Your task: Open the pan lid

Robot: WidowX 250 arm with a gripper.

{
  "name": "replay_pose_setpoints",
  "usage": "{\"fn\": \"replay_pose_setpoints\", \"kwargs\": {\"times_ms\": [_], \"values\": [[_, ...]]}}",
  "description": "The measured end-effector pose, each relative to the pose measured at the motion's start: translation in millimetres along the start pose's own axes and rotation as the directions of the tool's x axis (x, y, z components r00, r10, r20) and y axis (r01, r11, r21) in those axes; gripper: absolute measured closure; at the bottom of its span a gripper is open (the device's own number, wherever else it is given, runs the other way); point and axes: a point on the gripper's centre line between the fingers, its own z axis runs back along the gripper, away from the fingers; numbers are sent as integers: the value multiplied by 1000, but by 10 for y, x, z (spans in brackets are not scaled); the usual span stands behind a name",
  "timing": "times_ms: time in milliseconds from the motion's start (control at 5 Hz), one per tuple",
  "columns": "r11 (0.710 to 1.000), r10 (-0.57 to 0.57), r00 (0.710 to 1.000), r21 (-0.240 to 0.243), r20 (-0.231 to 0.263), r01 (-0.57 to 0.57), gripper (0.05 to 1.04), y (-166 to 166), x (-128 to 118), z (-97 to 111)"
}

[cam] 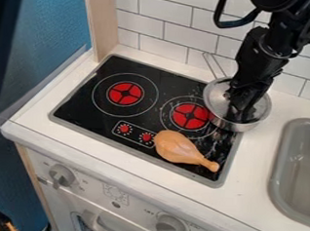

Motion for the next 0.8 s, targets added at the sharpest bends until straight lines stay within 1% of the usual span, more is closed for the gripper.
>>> {"fn": "replay_pose_setpoints", "kwargs": {"times_ms": [200,400,600,800], "values": [[1000,14,1000,8,-9,-14,815,21,40,0],[997,35,999,76,-34,-32,815,123,136,45],[995,100,995,23,-25,-99,815,144,387,401],[984,174,985,-28,-22,-174,815,312,597,636]]}}
